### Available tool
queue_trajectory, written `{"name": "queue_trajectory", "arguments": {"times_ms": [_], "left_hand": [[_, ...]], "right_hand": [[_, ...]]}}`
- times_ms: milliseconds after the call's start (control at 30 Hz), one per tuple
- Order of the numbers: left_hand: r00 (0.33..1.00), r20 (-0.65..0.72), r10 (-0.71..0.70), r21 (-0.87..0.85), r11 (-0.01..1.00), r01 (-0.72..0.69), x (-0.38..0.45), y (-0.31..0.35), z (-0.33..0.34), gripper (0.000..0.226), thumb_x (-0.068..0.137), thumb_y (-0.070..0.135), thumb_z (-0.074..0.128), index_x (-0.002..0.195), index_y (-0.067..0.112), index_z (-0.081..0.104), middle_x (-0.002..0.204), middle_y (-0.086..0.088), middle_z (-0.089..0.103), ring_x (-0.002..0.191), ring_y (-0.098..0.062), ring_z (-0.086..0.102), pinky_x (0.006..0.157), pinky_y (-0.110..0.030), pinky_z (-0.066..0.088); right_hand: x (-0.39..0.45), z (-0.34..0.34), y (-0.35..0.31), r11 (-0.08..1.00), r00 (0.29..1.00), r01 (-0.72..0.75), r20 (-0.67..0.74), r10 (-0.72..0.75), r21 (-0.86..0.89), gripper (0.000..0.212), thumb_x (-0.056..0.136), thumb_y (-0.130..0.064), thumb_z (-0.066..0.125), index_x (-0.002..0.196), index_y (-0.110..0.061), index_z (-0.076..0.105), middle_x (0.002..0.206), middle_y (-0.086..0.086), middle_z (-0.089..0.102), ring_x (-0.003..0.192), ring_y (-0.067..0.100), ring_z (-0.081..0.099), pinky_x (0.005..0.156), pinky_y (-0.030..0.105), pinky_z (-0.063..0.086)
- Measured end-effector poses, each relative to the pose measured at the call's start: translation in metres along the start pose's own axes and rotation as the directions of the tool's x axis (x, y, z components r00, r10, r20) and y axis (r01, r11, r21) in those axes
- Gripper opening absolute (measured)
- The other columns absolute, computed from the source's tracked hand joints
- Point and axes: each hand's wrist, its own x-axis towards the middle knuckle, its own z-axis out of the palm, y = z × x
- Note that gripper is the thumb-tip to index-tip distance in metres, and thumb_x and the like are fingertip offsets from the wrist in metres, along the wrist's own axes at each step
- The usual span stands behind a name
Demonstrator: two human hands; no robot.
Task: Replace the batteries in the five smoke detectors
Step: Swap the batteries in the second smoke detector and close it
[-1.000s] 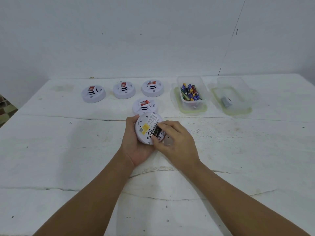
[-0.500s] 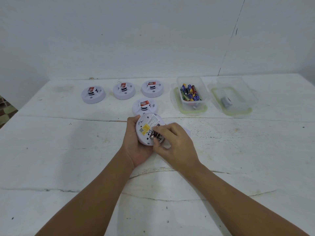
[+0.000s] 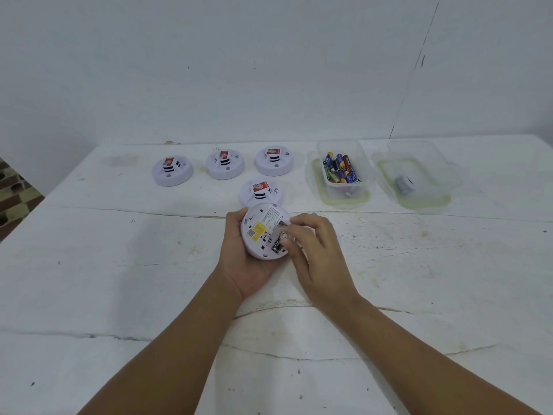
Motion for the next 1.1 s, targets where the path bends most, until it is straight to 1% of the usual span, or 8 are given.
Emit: {"name": "queue_trajectory", "arguments": {"times_ms": [133, 200, 300, 400, 500, 700, 900, 1100], "left_hand": [[0.999, -0.017, 0.038, 0.012, 0.999, -0.038, 0.003, -0.002, -0.003, 0.043, 0.094, 0.043, 0.053, 0.114, 0.007, 0.066, 0.109, -0.018, 0.067, 0.105, -0.033, 0.062, 0.107, -0.045, 0.045], [0.999, -0.015, 0.042, 0.01, 0.999, -0.041, 0.004, -0.001, -0.002, 0.042, 0.094, 0.042, 0.052, 0.112, 0.007, 0.067, 0.109, -0.018, 0.067, 0.103, -0.034, 0.064, 0.103, -0.046, 0.049], [1.0, 0.006, 0.031, 0.013, 0.999, -0.031, 0.003, -0.002, 0.0, 0.04, 0.095, 0.042, 0.049, 0.107, 0.009, 0.068, 0.104, -0.013, 0.067, 0.096, -0.029, 0.065, 0.089, -0.042, 0.055], [1.0, -0.004, 0.018, 0.025, 1.0, -0.018, 0.002, -0.002, 0.002, 0.045, 0.096, 0.045, 0.049, 0.11, 0.009, 0.07, 0.104, -0.012, 0.069, 0.097, -0.028, 0.067, 0.087, -0.039, 0.056], [1.0, -0.012, 0.019, 0.035, 0.999, -0.018, 0.002, -0.002, 0.003, 0.047, 0.095, 0.046, 0.049, 0.116, 0.008, 0.069, 0.106, -0.013, 0.069, 0.1, -0.029, 0.067, 0.089, -0.04, 0.056], [0.999, -0.045, 0.022, 0.043, 0.999, -0.02, 0.006, -0.002, 0.001, 0.05, 0.094, 0.046, 0.053, 0.125, 0.009, 0.067, 0.118, -0.014, 0.065, 0.12, -0.032, 0.056, 0.097, -0.041, 0.054], [0.998, -0.054, 0.042, 0.072, 0.997, -0.038, 0.005, -0.003, 0.003, 0.049, 0.096, 0.047, 0.051, 0.12, 0.009, 0.07, 0.112, -0.015, 0.07, 0.107, -0.031, 0.065, 0.096, -0.043, 0.055], [0.997, -0.057, 0.05, 0.102, 0.994, -0.044, 0.002, -0.005, 0.005, 0.049, 0.096, 0.047, 0.05, 0.119, 0.009, 0.07, 0.108, -0.014, 0.072, 0.096, -0.03, 0.071, 0.084, -0.042, 0.061]], "right_hand": [[0.005, -0.01, -0.01, 0.935, 0.961, -0.276, 0.048, 0.272, 0.221, 0.014, 0.111, -0.029, 0.043, 0.118, -0.03, 0.055, 0.113, -0.012, 0.063, 0.11, 0.008, 0.062, 0.091, 0.019, 0.048], [0.007, -0.008, -0.01, 0.92, 0.943, -0.333, 0.086, 0.323, 0.206, 0.012, 0.11, -0.029, 0.04, 0.114, -0.035, 0.051, 0.106, -0.012, 0.061, 0.1, 0.011, 0.061, 0.085, 0.023, 0.049], [0.008, -0.003, -0.005, 0.941, 0.938, -0.324, 0.159, 0.307, 0.097, 0.023, 0.11, -0.033, 0.038, 0.111, -0.02, 0.057, 0.1, -0.007, 0.059, 0.094, 0.015, 0.057, 0.082, 0.037, 0.047], [0.009, 0.003, -0.002, 0.947, 0.913, -0.313, 0.253, 0.321, -0.072, 0.039, 0.102, -0.053, 0.044, 0.114, -0.019, 0.059, 0.097, -0.014, 0.056, 0.085, 0.011, 0.052, 0.076, 0.034, 0.042], [0.008, 0.005, 0.0, 0.939, 0.916, -0.308, 0.221, 0.336, -0.154, 0.047, 0.096, -0.059, 0.054, 0.119, -0.019, 0.057, 0.1, -0.016, 0.054, 0.088, 0.012, 0.053, 0.079, 0.035, 0.044], [0.01, 0.002, 0.001, 0.9, 0.878, -0.428, 0.197, 0.436, -0.088, 0.053, 0.088, -0.068, 0.054, 0.116, -0.024, 0.053, 0.099, -0.014, 0.061, 0.091, 0.011, 0.058, 0.082, 0.041, 0.052], [0.011, 0.002, 0.003, 0.893, 0.863, -0.448, 0.238, 0.445, -0.043, 0.036, 0.093, -0.052, 0.068, 0.111, -0.028, 0.049, 0.089, -0.018, 0.057, 0.081, 0.006, 0.056, 0.075, 0.035, 0.049], [0.011, 0.003, 0.005, 0.878, 0.846, -0.478, 0.263, 0.463, -0.009, 0.047, 0.083, -0.07, 0.054, 0.108, -0.032, 0.044, 0.091, -0.013, 0.063, 0.084, 0.012, 0.062, 0.078, 0.043, 0.053]]}}
